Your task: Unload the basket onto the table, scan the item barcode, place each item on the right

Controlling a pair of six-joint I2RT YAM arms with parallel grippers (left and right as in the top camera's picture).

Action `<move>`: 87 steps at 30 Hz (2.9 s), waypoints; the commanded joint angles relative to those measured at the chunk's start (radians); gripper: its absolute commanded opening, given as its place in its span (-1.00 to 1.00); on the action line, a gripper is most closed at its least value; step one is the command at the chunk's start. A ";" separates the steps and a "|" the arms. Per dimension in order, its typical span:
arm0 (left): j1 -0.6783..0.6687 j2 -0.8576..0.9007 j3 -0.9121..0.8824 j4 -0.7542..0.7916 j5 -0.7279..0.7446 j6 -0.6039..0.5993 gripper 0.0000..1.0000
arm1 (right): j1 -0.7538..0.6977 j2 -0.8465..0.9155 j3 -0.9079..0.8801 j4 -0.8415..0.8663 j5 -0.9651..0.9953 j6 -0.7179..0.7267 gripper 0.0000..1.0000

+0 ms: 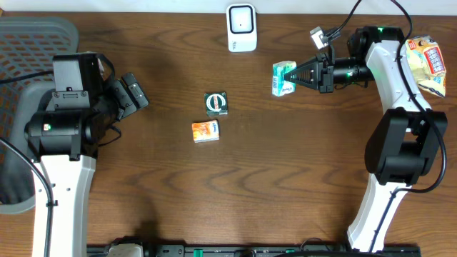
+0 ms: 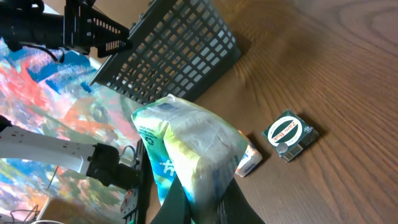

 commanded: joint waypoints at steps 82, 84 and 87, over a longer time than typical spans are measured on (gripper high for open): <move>0.006 -0.001 0.009 0.000 -0.010 0.013 0.96 | 0.426 0.172 0.042 1.485 1.547 0.485 -0.98; 0.006 -0.001 0.009 0.000 -0.009 0.013 0.96 | 0.426 0.172 0.042 1.474 1.547 0.467 -0.98; 0.006 -0.001 0.009 0.000 -0.009 0.013 0.96 | 0.426 0.172 0.042 1.474 1.547 0.425 -0.98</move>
